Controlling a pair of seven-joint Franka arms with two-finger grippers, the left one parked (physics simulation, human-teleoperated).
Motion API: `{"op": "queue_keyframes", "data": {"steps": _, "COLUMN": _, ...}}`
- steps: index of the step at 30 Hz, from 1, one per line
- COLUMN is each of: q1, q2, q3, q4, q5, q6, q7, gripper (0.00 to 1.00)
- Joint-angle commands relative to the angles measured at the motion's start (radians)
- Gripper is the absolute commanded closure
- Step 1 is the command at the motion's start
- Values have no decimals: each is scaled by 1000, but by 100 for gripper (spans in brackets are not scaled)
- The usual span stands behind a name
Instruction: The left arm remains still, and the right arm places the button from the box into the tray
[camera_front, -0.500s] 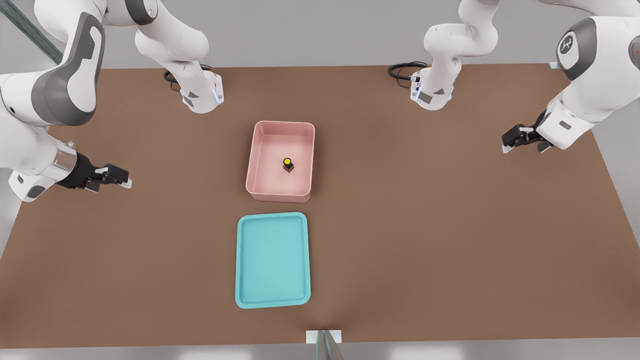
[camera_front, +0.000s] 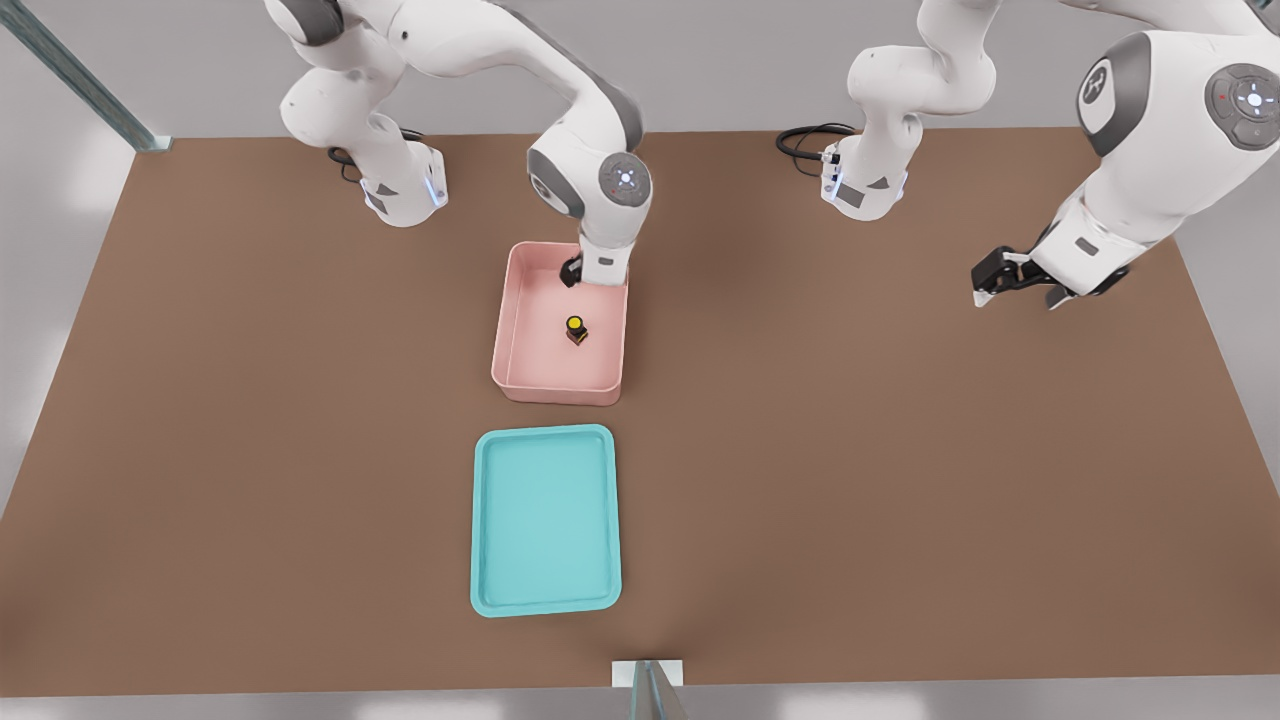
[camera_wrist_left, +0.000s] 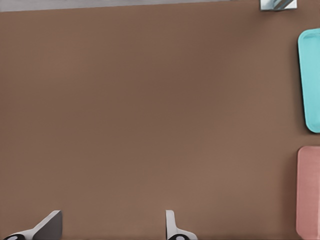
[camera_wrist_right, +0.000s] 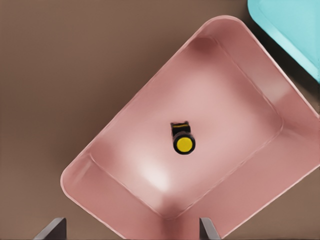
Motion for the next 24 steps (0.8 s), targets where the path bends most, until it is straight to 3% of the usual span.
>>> {"op": "queue_keyframes", "data": {"steps": 1, "q1": 47, "q2": -12, "q3": -72, "q4": -101, "q5": -4, "q6": 321, "q7": 652, "gripper": 0}}
{"op": "queue_keyframes", "data": {"steps": 6, "q1": 116, "q2": -15, "q3": -72, "q4": -374, "q5": -4, "q6": 768, "q7": 861, "gripper": 0}}
{"op": "queue_keyframes", "data": {"steps": 10, "q1": 116, "q2": 9, "q3": -88, "q4": -465, "q5": -4, "q6": 937, "q7": 901, "gripper": 0}}
{"op": "queue_keyframes", "data": {"steps": 13, "q1": 108, "q2": 38, "q3": -134, "q4": -448, "q5": -6, "q6": 937, "q7": 806, "gripper": 0}}
{"op": "queue_keyframes", "data": {"steps": 17, "q1": 107, "q2": 35, "q3": -144, "q4": -496, "q5": -6, "q6": 964, "q7": 677, "gripper": 0}}
{"op": "queue_keyframes", "data": {"steps": 24, "q1": 111, "q2": 54, "q3": -148, "q4": -520, "q5": -8, "q6": 1003, "q7": 649, "gripper": 0}}
